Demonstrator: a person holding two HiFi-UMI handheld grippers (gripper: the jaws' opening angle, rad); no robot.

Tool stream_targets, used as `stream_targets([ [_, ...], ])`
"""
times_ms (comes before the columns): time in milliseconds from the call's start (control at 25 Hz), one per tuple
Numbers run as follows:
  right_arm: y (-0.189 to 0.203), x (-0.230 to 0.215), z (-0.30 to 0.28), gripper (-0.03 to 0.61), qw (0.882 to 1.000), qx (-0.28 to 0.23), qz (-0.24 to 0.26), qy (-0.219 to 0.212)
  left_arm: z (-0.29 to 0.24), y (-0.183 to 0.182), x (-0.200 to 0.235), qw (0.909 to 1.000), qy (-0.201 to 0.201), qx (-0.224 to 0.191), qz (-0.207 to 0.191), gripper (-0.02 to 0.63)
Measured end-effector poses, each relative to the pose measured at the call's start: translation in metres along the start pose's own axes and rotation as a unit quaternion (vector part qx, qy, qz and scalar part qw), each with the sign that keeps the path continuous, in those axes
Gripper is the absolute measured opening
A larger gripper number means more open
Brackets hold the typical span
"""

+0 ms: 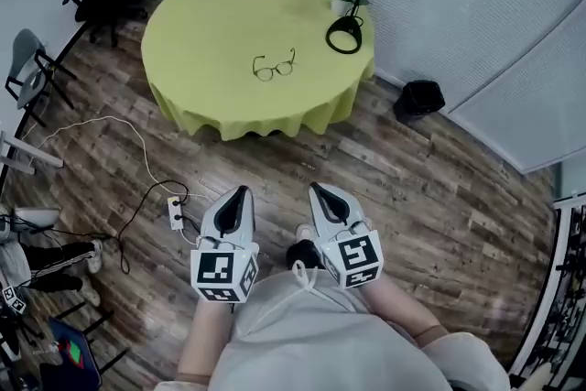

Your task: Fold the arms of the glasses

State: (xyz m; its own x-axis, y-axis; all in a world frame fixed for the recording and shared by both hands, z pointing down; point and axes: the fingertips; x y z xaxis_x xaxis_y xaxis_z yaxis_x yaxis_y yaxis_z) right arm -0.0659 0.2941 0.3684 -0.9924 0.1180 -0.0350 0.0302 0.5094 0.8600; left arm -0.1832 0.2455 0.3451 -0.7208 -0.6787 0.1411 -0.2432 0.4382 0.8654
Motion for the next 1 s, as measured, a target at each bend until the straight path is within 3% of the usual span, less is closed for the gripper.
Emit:
stream_targets([
  [240, -0.023, -0.088, -0.031, 0.0, 1.0, 0.005, 0.014, -0.019, -0.078, -0.037, -0.025, 0.9996, -0.026, -0.003, 0.01, 0.006],
  [480, -0.02, -0.144, -0.053, -0.002, 0.999, 0.027, 0.006, -0.026, -0.126, -0.05, -0.038, 0.9993, -0.031, 0.014, 0.015, 0.006],
  [760, -0.025, -0.172, -0.099, 0.0, 0.999, 0.045, -0.006, -0.025, -0.174, -0.057, -0.008, 0.998, -0.036, 0.039, 0.035, 0.006],
  [1000, -0.055, -0.197, -0.153, -0.002, 0.999, 0.049, -0.008, -0.007, -0.23, -0.089, 0.03, 0.9987, -0.022, 0.037, 0.028, 0.006],
])
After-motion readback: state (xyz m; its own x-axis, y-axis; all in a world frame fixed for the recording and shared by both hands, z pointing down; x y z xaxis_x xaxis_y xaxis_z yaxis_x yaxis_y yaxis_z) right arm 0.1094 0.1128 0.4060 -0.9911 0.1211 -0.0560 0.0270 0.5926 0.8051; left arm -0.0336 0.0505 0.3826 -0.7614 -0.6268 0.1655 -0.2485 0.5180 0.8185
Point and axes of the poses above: the fingertips, and each gripper's own axes: z backward along the fingers, x to its left, y out of its underside, and after that the axes turned 12 degrees about x, right-handed
